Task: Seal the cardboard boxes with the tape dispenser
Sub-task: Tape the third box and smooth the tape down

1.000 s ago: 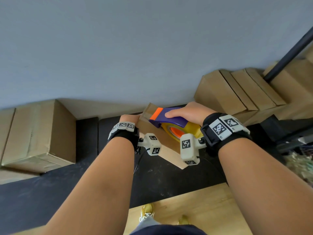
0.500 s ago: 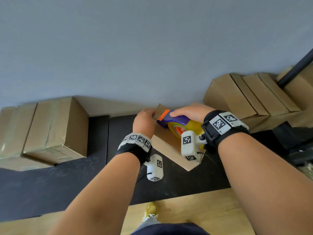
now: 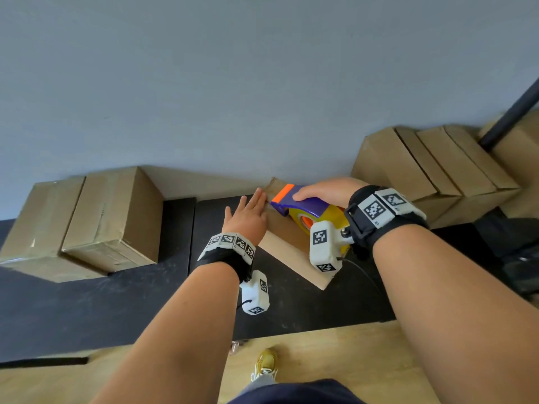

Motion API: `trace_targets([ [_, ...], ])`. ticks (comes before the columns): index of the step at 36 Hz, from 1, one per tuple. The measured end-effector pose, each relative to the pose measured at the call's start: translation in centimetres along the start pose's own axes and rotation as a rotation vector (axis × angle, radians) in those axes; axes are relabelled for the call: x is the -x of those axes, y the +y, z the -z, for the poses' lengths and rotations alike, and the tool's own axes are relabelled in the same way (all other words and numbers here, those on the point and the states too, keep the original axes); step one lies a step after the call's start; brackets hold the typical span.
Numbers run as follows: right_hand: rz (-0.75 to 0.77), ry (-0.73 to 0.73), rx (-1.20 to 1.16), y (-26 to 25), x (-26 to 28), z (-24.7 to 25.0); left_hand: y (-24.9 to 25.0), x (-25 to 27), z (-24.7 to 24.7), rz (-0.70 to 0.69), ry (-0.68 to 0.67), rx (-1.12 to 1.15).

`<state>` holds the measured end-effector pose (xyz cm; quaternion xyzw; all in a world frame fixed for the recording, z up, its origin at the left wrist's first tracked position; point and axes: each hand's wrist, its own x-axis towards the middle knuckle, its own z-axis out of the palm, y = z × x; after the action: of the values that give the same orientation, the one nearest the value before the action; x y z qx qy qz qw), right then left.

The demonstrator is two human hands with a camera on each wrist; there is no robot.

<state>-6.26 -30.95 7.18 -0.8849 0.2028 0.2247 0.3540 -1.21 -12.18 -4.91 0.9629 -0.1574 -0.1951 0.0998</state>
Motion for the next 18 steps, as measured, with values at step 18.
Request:
trace_targets([
  [18, -0.031, -0.160, 0.100, 8.1, 6.1, 4.4, 2.0, 0.4, -0.4, 0.105, 0.036, -0.075],
])
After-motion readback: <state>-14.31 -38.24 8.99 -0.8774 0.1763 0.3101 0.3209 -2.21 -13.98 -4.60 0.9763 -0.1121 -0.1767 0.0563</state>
